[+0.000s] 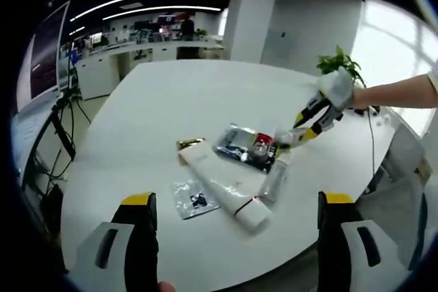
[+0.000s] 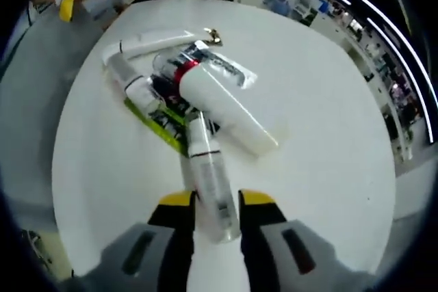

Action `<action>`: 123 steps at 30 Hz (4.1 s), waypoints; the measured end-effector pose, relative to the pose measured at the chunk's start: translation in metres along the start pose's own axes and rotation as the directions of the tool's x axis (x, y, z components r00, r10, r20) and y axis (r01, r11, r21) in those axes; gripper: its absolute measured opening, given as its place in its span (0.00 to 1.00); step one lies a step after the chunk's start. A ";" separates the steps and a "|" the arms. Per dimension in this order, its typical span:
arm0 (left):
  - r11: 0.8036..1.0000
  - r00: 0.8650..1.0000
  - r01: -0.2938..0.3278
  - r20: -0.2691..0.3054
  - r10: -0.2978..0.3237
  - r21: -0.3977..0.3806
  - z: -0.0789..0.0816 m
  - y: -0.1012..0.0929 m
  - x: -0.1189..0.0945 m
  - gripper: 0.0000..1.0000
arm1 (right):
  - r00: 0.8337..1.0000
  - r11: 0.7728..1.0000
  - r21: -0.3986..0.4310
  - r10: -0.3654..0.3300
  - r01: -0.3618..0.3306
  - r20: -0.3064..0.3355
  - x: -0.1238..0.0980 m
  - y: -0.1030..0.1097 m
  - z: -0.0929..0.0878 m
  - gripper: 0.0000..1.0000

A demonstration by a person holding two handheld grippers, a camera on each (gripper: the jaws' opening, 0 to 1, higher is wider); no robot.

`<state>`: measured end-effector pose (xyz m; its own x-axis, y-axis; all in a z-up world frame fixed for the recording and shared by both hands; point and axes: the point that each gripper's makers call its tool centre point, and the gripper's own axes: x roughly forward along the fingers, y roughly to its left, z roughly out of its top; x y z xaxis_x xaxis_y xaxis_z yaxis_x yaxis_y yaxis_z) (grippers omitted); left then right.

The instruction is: Arrange the skincare products in the storage area until every visible bottle or jar stands upright without overlapping.

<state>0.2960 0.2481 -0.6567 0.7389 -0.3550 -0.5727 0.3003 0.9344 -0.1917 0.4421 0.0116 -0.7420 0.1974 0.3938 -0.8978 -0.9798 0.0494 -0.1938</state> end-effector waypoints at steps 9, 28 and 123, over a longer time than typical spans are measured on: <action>1.000 1.000 -0.002 -0.004 0.002 -0.006 -0.003 0.000 -0.002 0.95 | 0.995 0.990 -0.113 0.080 -0.087 -0.066 0.006 0.005 0.003 0.22; 0.999 0.999 0.043 0.020 -0.043 0.003 0.009 -0.015 -0.005 0.93 | 0.995 0.996 0.002 0.093 -0.093 -0.025 0.002 0.013 -0.003 0.20; 0.690 0.693 0.676 0.097 -0.715 0.258 0.118 -0.226 -0.050 0.18 | 0.423 0.725 0.549 -0.380 -0.415 0.822 -0.255 0.146 0.113 0.34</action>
<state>0.2622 0.0515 -0.4910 0.3558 -0.9166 -0.1824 0.8626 0.3972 -0.3134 0.2453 0.0220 -0.4972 0.4298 0.9027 0.0191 -0.8101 0.3762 0.4496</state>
